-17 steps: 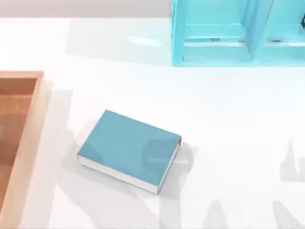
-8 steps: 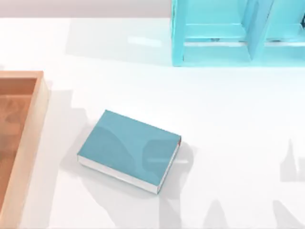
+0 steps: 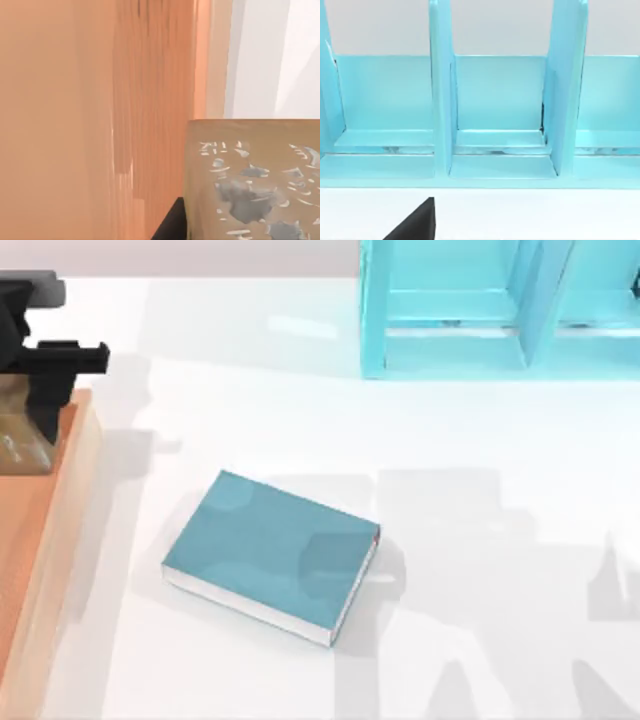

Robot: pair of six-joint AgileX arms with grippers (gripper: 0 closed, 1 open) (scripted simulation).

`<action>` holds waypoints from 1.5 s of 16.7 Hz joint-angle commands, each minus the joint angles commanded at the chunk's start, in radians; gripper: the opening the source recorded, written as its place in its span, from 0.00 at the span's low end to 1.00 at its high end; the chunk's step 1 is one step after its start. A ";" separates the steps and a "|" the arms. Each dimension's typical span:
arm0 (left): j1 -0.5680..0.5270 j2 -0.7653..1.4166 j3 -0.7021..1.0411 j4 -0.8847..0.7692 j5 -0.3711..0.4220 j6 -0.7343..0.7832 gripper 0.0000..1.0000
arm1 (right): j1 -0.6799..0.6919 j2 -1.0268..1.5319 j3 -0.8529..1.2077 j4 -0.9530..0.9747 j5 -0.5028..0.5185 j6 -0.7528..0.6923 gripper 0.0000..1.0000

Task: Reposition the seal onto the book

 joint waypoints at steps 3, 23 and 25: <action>-0.062 -0.019 0.032 -0.040 0.001 -0.058 0.00 | 0.000 0.000 0.000 0.000 0.000 0.000 1.00; -0.525 0.189 -0.035 0.229 -0.001 -0.518 0.00 | 0.000 0.000 0.000 0.000 0.000 0.000 1.00; -0.521 0.185 -0.033 0.226 0.000 -0.516 0.00 | 0.000 0.000 0.000 0.000 0.000 0.000 1.00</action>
